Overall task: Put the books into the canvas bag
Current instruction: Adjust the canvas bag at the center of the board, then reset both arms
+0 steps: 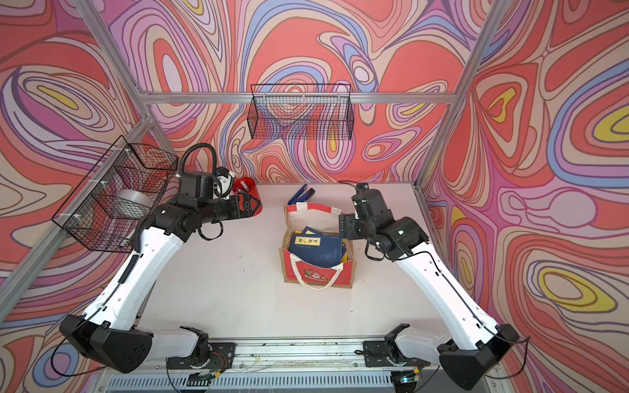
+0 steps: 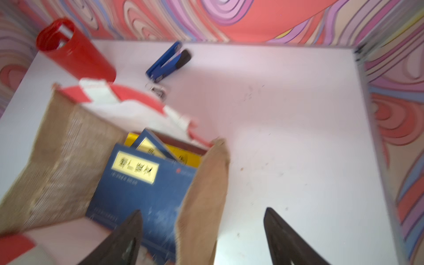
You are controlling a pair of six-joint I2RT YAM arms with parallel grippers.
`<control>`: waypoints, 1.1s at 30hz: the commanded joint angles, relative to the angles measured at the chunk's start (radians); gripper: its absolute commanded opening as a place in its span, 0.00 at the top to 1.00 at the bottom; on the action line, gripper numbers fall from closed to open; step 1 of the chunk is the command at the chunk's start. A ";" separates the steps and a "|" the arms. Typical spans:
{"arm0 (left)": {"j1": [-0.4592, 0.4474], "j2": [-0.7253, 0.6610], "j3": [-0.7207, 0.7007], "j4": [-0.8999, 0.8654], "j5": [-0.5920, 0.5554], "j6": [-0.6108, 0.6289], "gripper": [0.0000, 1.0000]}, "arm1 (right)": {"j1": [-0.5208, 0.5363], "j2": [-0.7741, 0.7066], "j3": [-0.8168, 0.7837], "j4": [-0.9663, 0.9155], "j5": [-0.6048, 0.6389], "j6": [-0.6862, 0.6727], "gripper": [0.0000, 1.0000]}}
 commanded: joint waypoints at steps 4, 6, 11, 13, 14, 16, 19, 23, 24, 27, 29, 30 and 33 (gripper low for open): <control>0.067 0.052 -0.052 -0.012 -0.218 0.062 0.00 | -0.342 0.083 -0.027 0.168 -0.281 -0.095 0.14; 0.078 0.060 -0.058 -0.003 -0.223 0.048 0.00 | -0.408 0.105 -0.040 0.202 -0.339 -0.105 0.13; 0.090 0.146 -0.045 0.058 -0.070 -0.029 0.00 | -0.465 0.241 0.004 0.190 -0.361 -0.128 0.13; 0.090 0.158 -0.086 0.132 -0.046 -0.069 0.00 | -0.465 0.284 0.022 0.201 -0.385 -0.113 0.13; 0.090 0.165 -0.108 0.171 -0.037 -0.085 0.00 | -0.465 0.303 0.033 0.209 -0.399 -0.108 0.13; 0.091 0.191 -0.105 0.181 -0.042 -0.100 0.00 | -0.465 0.340 0.057 0.219 -0.414 -0.094 0.13; 0.090 0.221 -0.090 0.138 -0.154 -0.098 0.00 | -0.465 0.373 0.051 0.262 -0.390 -0.080 0.08; 0.104 0.209 -0.171 0.165 -0.346 -0.064 0.00 | -0.466 0.337 -0.128 0.432 -0.278 -0.095 0.02; 0.108 0.204 -0.196 0.187 -0.392 -0.042 0.00 | -0.466 0.331 -0.178 0.477 -0.251 -0.109 0.02; 0.117 0.201 -0.252 0.265 -0.477 0.088 0.00 | -0.466 0.311 -0.314 0.606 -0.194 -0.136 0.02; 0.138 0.208 -0.289 0.325 -0.519 0.159 0.00 | -0.466 0.281 -0.411 0.726 -0.168 -0.149 0.02; 0.160 0.213 -0.308 0.352 -0.518 0.181 0.00 | -0.466 0.264 -0.456 0.791 -0.154 -0.154 0.02; 0.216 0.217 -0.420 0.507 -0.509 0.206 0.00 | -0.466 0.236 -0.569 0.970 -0.125 -0.188 0.02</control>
